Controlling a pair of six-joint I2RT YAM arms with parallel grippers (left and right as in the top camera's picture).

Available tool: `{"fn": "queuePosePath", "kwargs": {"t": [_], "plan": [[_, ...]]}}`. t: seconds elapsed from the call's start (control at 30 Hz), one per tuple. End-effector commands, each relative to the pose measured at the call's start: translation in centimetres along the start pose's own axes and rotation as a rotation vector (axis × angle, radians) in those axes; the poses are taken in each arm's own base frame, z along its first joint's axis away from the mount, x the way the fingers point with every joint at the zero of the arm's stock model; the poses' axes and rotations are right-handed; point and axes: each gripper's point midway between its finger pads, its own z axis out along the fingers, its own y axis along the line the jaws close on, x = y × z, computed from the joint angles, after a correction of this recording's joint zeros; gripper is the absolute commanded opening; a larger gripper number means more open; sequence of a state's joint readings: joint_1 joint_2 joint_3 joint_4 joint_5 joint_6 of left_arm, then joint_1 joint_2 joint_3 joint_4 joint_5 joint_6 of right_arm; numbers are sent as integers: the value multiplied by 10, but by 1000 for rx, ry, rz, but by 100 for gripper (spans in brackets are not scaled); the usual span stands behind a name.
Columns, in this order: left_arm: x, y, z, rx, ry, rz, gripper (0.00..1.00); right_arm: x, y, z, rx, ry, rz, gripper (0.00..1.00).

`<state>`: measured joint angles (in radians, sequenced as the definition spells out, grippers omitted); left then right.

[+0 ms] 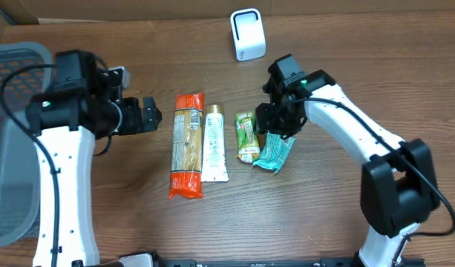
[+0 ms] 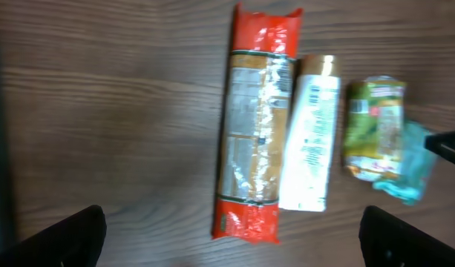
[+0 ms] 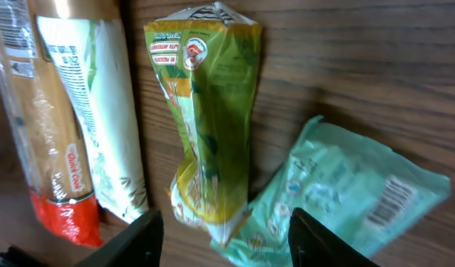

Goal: Scan the item barcode
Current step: 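Move the right gripper down over the green snack pack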

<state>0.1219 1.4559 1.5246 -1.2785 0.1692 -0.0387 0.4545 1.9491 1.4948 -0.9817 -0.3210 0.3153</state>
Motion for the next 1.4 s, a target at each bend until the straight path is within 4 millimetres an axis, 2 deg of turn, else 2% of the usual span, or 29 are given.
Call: {"fn": "queuePosePath", "kwargs": {"t": [0.0,0.1,0.2,0.3,0.33,0.57,0.7,0.9,1.07,1.13,1.17,1.2,1.37], "plan": [[-1,12,1,-158,-20,-55,100,2,-2,19,53,10,24,52],[-3,2,2,-136,-28,-64,100,3,-11,32,143,0,54,47],[-1,-2,3,-132,-24,-60,100,6,-9,39,155,11,46,43],[-1,-2,3,-132,-24,-61,100,7,-6,42,155,14,36,31],[-1,-2,3,-132,-24,-60,100,8,-6,42,156,15,34,21],[-1,-1,3,-132,-24,-61,100,8,-4,42,148,22,-31,9],[-1,-1,3,-132,-24,-61,100,13,3,41,98,56,-135,7],[-1,-1,3,-133,-24,-61,100,22,33,22,-46,124,-359,7],[-1,-1,3,-133,-25,-61,100,16,41,11,-51,111,-409,12],[-1,-1,3,-132,-24,-61,100,16,41,11,-51,109,-408,21],[-1,-1,3,-132,-24,-61,100,16,40,11,-46,108,-396,34],[-1,-1,3,-132,-24,-61,100,14,37,11,-23,104,-356,40],[-1,-1,3,-133,-25,-61,100,7,29,2,-6,81,-198,46]]}}
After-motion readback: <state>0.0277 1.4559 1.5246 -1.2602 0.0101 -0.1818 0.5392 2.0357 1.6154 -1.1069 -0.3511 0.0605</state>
